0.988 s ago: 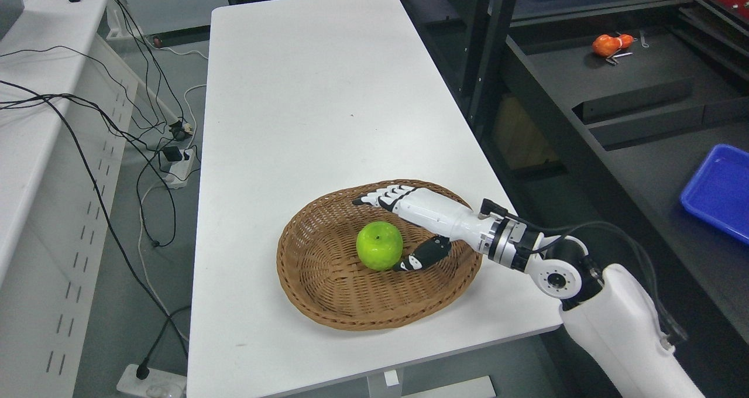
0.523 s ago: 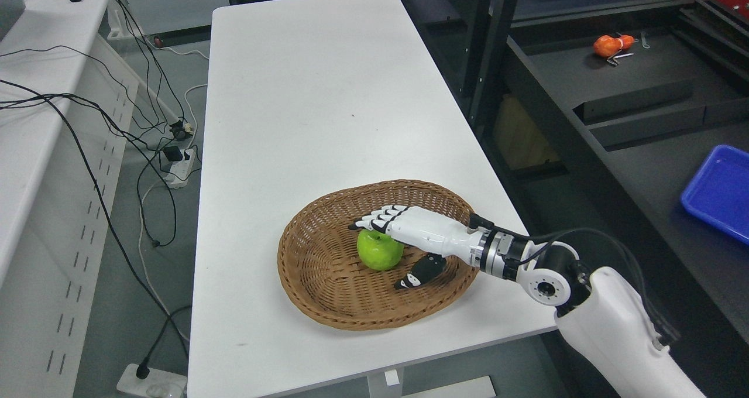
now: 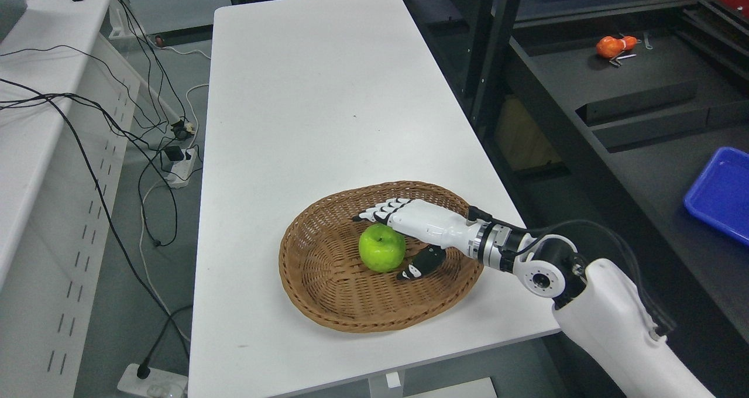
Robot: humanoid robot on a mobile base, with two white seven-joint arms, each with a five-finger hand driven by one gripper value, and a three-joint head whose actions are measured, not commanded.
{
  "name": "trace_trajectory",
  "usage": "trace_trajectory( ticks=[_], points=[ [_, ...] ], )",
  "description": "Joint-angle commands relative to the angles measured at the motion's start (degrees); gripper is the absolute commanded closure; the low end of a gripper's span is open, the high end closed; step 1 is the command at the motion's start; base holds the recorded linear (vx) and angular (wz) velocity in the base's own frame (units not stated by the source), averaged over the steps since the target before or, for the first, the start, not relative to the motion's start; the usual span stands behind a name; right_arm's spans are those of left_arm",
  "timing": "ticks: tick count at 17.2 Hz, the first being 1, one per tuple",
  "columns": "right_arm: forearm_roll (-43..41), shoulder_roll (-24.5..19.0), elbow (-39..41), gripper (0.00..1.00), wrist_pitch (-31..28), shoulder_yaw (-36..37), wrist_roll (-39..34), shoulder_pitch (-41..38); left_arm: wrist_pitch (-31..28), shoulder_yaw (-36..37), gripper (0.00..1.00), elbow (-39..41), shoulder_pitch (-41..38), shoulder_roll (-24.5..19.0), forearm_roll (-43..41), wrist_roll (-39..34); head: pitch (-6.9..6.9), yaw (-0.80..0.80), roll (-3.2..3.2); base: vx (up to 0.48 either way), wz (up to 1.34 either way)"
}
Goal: Place green apple on left shelf middle layer
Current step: 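Lower the open right hand into the basket beside the green apple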
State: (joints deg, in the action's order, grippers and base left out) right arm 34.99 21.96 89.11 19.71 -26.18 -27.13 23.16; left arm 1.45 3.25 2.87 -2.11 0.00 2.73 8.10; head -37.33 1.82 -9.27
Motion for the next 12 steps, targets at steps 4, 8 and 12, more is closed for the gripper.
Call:
trace_trajectory(
  ticks=[4, 8, 12],
  points=[
    [0.08, 1.15, -1.22, 0.13, 0.77, -1.15, 0.15, -0.22, -0.05, 0.00, 0.00, 0.03, 0.01, -1.00, 0.00, -0.02, 0.00, 0.00, 0.00, 0.000, 0.00],
    [0.08, 1.33, -1.13, 0.19, 2.35, -0.80, 0.41, -0.65, -0.05, 0.00, 0.00, 0.03, 0.01, -1.00, 0.00, -0.02, 0.00, 0.00, 0.00, 0.000, 0.00],
    [-0.10, 1.15, -1.13, 0.29, 2.62, -0.54, 0.67, -1.36, -0.05, 0.00, 0.00, 0.03, 0.01, -1.00, 0.00, -0.02, 0.00, 0.00, 0.00, 0.015, 0.02]
  ],
)
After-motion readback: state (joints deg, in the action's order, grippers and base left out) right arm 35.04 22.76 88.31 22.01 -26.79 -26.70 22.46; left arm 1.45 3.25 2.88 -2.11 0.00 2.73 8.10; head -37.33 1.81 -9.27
